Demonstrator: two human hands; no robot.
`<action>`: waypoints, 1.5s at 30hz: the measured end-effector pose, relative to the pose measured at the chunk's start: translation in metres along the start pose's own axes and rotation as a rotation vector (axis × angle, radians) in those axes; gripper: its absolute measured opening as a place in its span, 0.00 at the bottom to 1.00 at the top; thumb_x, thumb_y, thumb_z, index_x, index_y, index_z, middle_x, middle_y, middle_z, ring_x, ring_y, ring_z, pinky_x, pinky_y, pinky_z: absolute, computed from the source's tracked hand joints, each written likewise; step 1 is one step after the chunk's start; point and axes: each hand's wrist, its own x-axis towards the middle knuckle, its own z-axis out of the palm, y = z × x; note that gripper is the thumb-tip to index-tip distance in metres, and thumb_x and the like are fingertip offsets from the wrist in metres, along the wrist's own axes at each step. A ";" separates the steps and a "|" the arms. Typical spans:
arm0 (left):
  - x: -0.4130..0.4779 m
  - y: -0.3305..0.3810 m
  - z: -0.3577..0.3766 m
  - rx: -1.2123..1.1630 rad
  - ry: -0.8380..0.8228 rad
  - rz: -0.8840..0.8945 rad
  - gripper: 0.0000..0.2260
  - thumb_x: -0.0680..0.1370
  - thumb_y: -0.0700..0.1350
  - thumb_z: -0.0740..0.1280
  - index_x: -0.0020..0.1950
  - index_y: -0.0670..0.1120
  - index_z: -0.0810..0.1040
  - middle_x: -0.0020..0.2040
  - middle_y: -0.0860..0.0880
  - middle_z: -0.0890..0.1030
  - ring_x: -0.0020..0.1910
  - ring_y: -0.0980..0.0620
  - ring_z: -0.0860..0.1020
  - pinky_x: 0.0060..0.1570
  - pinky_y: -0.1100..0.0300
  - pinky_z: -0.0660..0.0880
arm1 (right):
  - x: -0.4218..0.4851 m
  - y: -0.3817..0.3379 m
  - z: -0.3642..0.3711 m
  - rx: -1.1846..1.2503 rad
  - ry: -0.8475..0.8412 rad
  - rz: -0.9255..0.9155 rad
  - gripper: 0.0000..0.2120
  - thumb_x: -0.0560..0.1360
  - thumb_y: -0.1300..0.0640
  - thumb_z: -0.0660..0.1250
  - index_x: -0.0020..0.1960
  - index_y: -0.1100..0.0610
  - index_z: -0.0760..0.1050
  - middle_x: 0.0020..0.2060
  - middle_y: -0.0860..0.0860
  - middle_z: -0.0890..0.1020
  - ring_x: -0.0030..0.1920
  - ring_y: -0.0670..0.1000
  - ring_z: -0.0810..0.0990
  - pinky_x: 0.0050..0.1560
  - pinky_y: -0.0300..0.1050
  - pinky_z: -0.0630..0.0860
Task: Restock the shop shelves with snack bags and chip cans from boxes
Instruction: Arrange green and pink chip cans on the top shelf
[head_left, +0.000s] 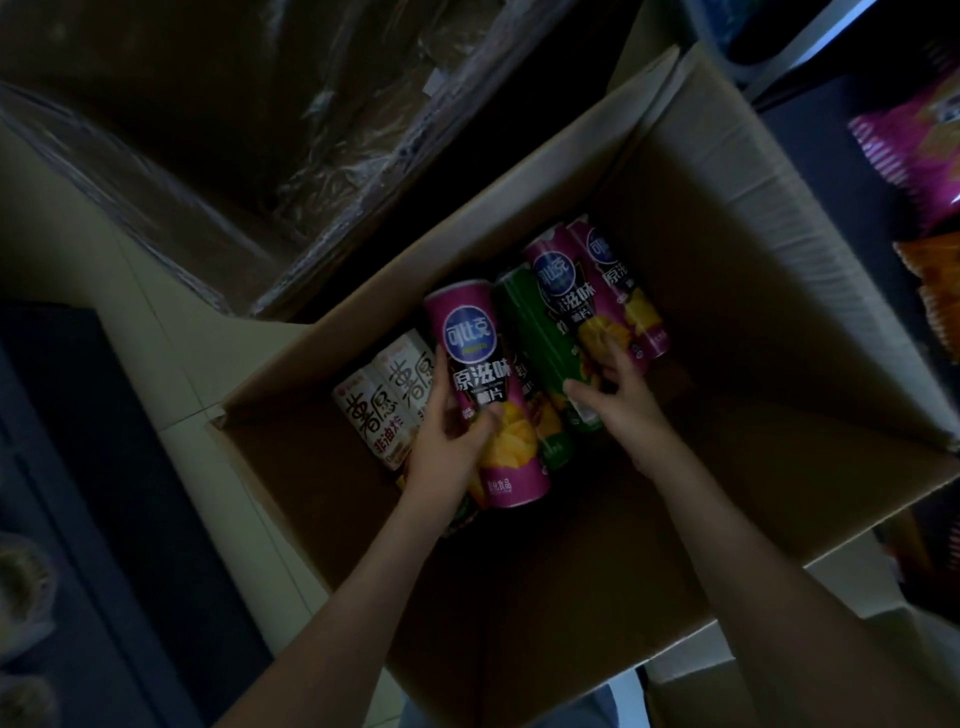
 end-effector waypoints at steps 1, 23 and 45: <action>0.000 -0.002 -0.001 -0.025 0.027 -0.014 0.33 0.72 0.51 0.74 0.64 0.80 0.60 0.69 0.55 0.73 0.65 0.51 0.75 0.62 0.44 0.75 | 0.007 0.004 0.005 -0.040 0.018 0.002 0.42 0.73 0.53 0.72 0.78 0.43 0.51 0.76 0.50 0.58 0.75 0.55 0.58 0.72 0.57 0.61; -0.036 -0.004 -0.007 -0.241 0.079 0.002 0.36 0.73 0.43 0.71 0.73 0.69 0.59 0.70 0.51 0.73 0.64 0.51 0.77 0.57 0.51 0.78 | -0.001 -0.009 0.012 -0.306 0.132 -0.082 0.32 0.69 0.53 0.76 0.70 0.52 0.68 0.60 0.54 0.73 0.63 0.54 0.73 0.62 0.53 0.74; -0.320 0.304 -0.011 -0.088 -0.448 0.315 0.39 0.73 0.39 0.73 0.78 0.56 0.58 0.62 0.53 0.80 0.59 0.52 0.79 0.57 0.51 0.77 | -0.473 -0.217 -0.089 0.297 0.141 -0.408 0.22 0.64 0.55 0.77 0.57 0.49 0.78 0.55 0.52 0.84 0.57 0.55 0.81 0.62 0.56 0.75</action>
